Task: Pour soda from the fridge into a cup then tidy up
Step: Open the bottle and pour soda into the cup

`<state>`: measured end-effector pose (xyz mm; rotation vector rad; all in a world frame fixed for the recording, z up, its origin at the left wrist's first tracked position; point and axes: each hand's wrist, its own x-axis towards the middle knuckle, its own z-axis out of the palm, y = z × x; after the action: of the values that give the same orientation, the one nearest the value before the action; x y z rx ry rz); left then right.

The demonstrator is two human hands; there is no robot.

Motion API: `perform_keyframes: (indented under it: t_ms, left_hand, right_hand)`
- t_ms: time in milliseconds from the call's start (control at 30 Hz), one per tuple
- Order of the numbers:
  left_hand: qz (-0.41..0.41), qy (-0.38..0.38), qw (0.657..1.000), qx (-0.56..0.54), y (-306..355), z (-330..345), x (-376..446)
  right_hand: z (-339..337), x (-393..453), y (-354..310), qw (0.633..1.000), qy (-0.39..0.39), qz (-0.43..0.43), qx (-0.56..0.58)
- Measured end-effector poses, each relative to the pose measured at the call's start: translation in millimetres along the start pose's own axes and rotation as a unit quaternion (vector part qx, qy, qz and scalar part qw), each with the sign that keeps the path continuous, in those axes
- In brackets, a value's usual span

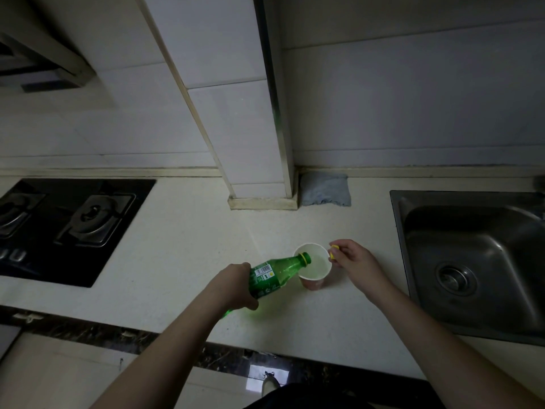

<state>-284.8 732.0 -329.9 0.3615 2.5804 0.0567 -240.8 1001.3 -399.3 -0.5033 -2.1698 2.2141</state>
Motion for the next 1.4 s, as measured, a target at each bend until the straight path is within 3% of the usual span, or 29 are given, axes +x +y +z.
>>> perform_keyframes:
  t_ms: [867, 1400]
  left_hand:
    - [0.017, -0.030, 0.998, -0.057, -7, 9, 6]
    - [0.096, 0.001, 0.980, -0.176, -19, 12, 13]
  right_hand:
    - [-2, -2, -3, 0.999, 0.000, 0.000, -0.041]
    - [22, -8, -60, 0.994, -0.071, -0.066, -0.041]
